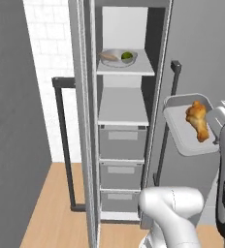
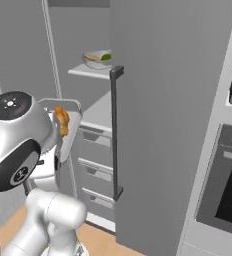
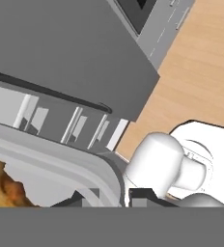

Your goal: Take the meat container that has the chicken drumstick and place it on the second highest rack of the freezer. Then take the vegetable container that has the sweet potato and lime and place it on the highest rack of the freezer.

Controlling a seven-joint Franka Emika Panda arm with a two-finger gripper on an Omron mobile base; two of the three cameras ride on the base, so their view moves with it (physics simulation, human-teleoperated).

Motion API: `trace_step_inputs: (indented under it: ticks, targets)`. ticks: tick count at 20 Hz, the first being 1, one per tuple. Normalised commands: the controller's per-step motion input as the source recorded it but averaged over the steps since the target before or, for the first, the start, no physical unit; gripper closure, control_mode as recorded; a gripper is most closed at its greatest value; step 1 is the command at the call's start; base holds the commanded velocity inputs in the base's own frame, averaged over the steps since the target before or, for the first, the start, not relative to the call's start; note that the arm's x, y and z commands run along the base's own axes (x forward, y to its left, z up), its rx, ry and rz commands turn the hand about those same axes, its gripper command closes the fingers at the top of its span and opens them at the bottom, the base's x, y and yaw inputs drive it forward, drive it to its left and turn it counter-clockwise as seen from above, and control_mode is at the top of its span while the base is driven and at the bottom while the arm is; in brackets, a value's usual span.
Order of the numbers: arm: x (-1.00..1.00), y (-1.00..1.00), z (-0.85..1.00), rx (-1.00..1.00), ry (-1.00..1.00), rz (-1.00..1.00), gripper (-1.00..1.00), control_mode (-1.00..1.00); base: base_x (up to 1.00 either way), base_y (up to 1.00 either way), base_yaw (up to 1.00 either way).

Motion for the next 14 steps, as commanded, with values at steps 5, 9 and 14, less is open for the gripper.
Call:
trace_step_inputs:
  ticks: [5,9,14]
  targets:
    - [0.00,0.00,0.00,0.00,0.00,0.00,1.00,1.00,0.66,0.16,0.00]
    - [0.00,0.00,0.00,0.00,0.00,0.00,1.00,1.00,0.69,0.10,0.00]
    - [0.00,0.00,0.00,0.00,0.00,0.00,1.00,1.00,0.49,0.27,-0.01]
